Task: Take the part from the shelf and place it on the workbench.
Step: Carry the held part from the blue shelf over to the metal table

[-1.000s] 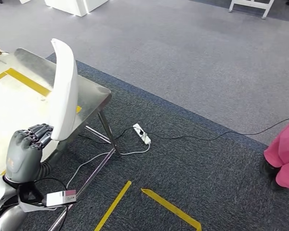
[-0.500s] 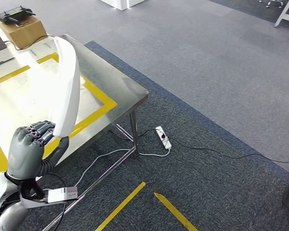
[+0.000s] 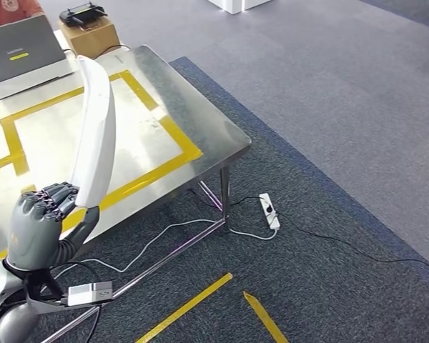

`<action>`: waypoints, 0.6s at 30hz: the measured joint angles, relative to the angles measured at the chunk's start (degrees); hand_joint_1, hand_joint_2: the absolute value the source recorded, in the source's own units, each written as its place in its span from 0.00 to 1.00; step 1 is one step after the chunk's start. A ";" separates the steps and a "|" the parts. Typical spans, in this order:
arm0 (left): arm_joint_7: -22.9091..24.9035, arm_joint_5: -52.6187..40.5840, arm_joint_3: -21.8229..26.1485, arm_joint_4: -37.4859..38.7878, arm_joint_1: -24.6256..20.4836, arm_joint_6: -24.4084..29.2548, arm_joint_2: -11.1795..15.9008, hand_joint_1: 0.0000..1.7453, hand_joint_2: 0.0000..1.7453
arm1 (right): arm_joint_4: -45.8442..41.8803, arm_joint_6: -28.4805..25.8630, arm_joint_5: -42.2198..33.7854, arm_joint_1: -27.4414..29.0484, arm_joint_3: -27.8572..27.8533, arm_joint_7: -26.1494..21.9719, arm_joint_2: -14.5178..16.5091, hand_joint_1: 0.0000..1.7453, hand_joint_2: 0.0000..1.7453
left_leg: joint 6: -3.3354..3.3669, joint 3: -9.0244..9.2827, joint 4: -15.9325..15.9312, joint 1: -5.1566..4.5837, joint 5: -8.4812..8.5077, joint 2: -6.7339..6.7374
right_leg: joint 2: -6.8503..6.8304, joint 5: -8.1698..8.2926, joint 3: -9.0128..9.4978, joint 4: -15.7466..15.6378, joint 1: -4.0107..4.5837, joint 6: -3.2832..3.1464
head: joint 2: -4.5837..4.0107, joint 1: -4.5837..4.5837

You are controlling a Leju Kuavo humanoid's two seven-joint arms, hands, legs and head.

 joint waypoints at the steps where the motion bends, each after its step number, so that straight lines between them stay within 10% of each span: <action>1: 0.00 -0.01 0.01 0.00 -0.02 0.00 0.01 1.00 1.00 | 0.00 0.01 0.00 -0.02 0.02 0.00 0.01 0.00 0.00 | 0.15 2.02 -4.00 -0.16 1.78 1.29 | -0.68 -0.24 0.34 -0.03 0.04 0.18 | 0.01 0.01; 4: 0.00 -0.01 0.01 -0.01 -0.14 0.00 0.00 1.00 1.00 | 0.00 0.02 0.01 -0.06 0.07 -0.01 0.02 0.00 0.00 | 1.05 4.99 -10.47 -1.02 3.09 3.87 | -2.49 -0.92 0.94 -0.06 0.51 1.16 | 0.01 -0.05; 7: 0.00 0.01 0.07 -0.05 0.01 0.01 0.04 1.00 1.00 | 0.00 0.02 0.02 -0.22 0.11 -0.01 0.01 0.00 0.00 | 2.11 5.04 -11.02 -0.89 3.10 1.85 | -3.56 -1.68 1.40 -0.12 0.56 2.17 | 0.01 0.09; 12: 0.00 0.00 -0.01 -0.09 -0.14 -0.02 0.03 1.00 1.00 | 0.00 0.02 0.02 -0.17 0.16 -0.01 -0.04 0.00 0.00 | 3.30 5.51 -11.52 -0.54 3.18 -1.61 | 3.37 -7.82 -6.33 14.58 0.42 2.69 | 0.00 0.75; 14: 0.00 -0.01 -0.07 -0.08 -0.05 -0.04 0.00 1.00 1.00 | 0.00 0.02 0.02 0.00 0.15 0.01 -0.05 0.00 0.00 | 3.32 5.66 -11.49 -0.60 3.10 -3.29 | 3.72 -6.09 -7.99 15.45 0.49 2.53 | 0.00 0.75; 18: 0.00 -0.01 -0.08 -0.08 -0.10 -0.04 -0.05 1.00 1.00 | 0.01 0.02 0.04 -0.05 0.19 0.00 -0.07 0.00 0.00 | 2.65 5.73 -11.21 -0.55 2.76 -6.27 | 7.28 1.15 -2.81 1.78 0.25 1.79 | 0.00 0.74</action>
